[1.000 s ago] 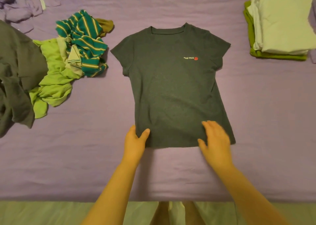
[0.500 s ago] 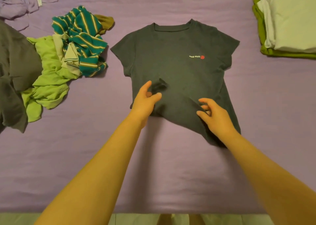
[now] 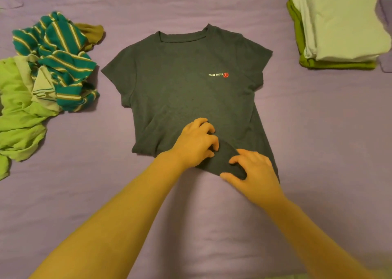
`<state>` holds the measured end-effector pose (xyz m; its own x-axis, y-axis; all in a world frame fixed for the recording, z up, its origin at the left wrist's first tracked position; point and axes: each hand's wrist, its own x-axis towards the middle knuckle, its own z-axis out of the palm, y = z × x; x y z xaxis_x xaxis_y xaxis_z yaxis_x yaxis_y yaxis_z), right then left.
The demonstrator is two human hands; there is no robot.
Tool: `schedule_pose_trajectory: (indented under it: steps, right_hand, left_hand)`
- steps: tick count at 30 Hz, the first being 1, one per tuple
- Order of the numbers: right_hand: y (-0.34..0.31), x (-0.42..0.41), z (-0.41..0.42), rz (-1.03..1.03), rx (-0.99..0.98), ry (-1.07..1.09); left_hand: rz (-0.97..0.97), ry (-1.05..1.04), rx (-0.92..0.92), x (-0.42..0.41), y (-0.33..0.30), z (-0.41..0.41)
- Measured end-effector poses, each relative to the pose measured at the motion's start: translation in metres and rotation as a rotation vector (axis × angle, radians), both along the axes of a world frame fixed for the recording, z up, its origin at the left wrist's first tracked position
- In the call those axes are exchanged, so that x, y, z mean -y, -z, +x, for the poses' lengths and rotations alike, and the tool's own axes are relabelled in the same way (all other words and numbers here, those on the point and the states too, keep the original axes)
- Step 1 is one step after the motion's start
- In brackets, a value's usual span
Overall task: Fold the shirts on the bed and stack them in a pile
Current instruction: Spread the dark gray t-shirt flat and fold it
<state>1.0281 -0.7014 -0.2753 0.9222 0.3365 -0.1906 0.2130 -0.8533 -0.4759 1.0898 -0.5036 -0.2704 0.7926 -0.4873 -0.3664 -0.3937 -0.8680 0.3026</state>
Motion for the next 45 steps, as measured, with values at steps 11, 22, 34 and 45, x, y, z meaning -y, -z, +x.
schedule_pose_trajectory:
  steps: [11, 22, 34, 45]
  right_hand:
    - [-0.011, 0.007, 0.012, 0.188, 0.091, 0.053]
    - [-0.017, -0.011, 0.005, -0.067, -0.041, 0.186]
    - [-0.044, 0.005, -0.023, -0.232, 0.167, -0.465]
    - [-0.018, 0.014, -0.049, -0.211, -0.170, -0.334]
  left_hand:
    - [-0.139, -0.073, -0.136, -0.005, -0.021, 0.014]
    - [0.086, -0.050, 0.088, -0.021, -0.017, -0.016]
    - [0.018, -0.047, 0.240, -0.052, -0.061, -0.111]
    - [0.319, -0.233, -0.158, -0.040, -0.032, -0.152]
